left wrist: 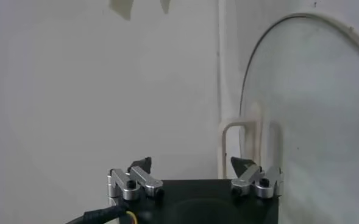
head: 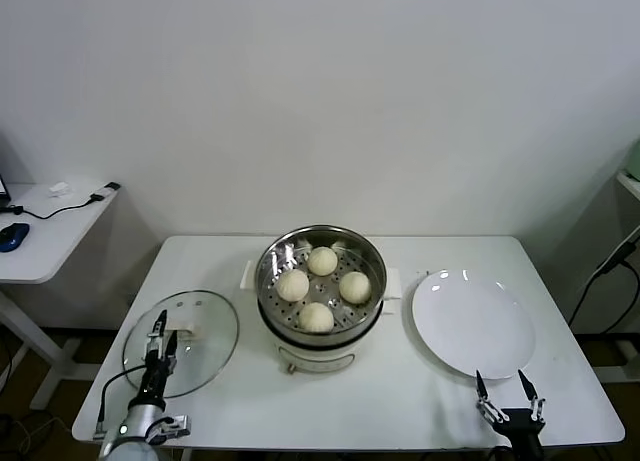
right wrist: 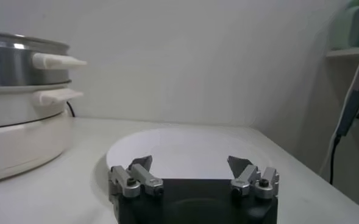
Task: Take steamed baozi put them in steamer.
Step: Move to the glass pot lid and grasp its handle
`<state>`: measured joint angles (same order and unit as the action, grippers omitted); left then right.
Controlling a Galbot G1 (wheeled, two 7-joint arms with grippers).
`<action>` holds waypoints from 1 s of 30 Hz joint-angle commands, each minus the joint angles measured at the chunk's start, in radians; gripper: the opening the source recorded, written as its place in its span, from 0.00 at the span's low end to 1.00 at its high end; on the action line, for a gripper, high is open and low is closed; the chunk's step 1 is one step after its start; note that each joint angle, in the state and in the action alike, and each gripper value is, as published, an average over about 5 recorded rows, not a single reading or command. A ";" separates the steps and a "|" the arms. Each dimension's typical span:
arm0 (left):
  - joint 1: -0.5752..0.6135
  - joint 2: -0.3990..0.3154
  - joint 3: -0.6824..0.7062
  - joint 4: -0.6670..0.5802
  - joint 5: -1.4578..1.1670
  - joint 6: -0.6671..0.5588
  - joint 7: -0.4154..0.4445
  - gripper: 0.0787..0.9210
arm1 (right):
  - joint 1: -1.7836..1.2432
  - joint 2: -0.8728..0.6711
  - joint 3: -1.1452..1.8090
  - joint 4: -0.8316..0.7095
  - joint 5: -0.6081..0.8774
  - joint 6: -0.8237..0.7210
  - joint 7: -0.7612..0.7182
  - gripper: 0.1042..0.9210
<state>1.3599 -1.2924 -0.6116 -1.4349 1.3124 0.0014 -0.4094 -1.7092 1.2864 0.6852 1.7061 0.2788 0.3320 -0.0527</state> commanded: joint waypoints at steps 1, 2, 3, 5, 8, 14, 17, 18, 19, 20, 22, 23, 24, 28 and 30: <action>-0.068 0.000 0.009 0.078 0.002 0.011 0.004 0.88 | -0.005 0.006 0.000 -0.001 -0.005 0.001 -0.002 0.88; -0.069 0.000 0.009 0.082 0.002 0.011 0.004 0.88 | -0.004 0.006 -0.001 -0.002 -0.006 0.000 -0.002 0.88; -0.070 0.000 0.009 0.087 0.003 0.011 0.004 0.88 | -0.003 0.008 -0.002 -0.004 -0.006 0.000 -0.002 0.88; -0.072 0.001 0.008 0.102 0.006 0.009 0.002 0.87 | -0.001 0.010 -0.004 -0.005 -0.007 0.000 -0.002 0.88; -0.075 0.003 0.006 0.128 0.006 0.006 -0.006 0.80 | 0.001 0.012 -0.007 -0.006 -0.007 -0.001 -0.002 0.88; -0.075 0.004 0.001 0.151 0.005 0.004 -0.016 0.58 | -0.001 0.011 -0.010 -0.009 -0.003 -0.002 -0.005 0.88; -0.077 0.004 0.001 0.157 0.006 0.002 -0.019 0.48 | 0.002 0.010 -0.009 -0.016 -0.003 -0.001 -0.006 0.88; -0.078 0.004 0.001 0.158 0.006 0.001 -0.021 0.45 | 0.004 0.010 -0.009 -0.018 -0.003 0.000 -0.006 0.88; -0.080 0.003 0.001 0.158 0.005 0.001 -0.024 0.42 | 0.005 0.009 -0.008 -0.019 -0.003 0.000 -0.006 0.88; -0.082 0.002 0.000 0.158 0.005 0.000 -0.027 0.38 | 0.006 0.009 -0.008 -0.019 -0.003 0.000 -0.006 0.88; -0.086 0.000 -0.001 0.159 0.003 -0.001 -0.033 0.30 | 0.005 0.008 -0.007 -0.018 -0.002 0.000 -0.007 0.88; -0.088 -0.001 -0.002 0.159 0.002 -0.001 -0.035 0.27 | 0.005 0.008 -0.006 -0.017 -0.002 0.000 -0.007 0.88; -0.089 -0.002 -0.004 0.159 0.000 -0.002 -0.037 0.23 | 0.005 0.007 -0.006 -0.016 -0.001 0.000 -0.007 0.88; -0.088 -0.006 -0.009 0.148 -0.012 -0.011 -0.039 0.10 | 0.008 0.005 -0.004 -0.018 0.000 0.001 -0.009 0.88; -0.082 -0.008 -0.017 0.127 -0.021 -0.025 -0.038 0.08 | 0.010 0.005 -0.004 -0.019 0.002 0.001 -0.009 0.88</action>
<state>1.2770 -1.2961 -0.6189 -1.2914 1.3071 -0.0054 -0.4426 -1.7022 1.2920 0.6809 1.6903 0.2790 0.3322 -0.0609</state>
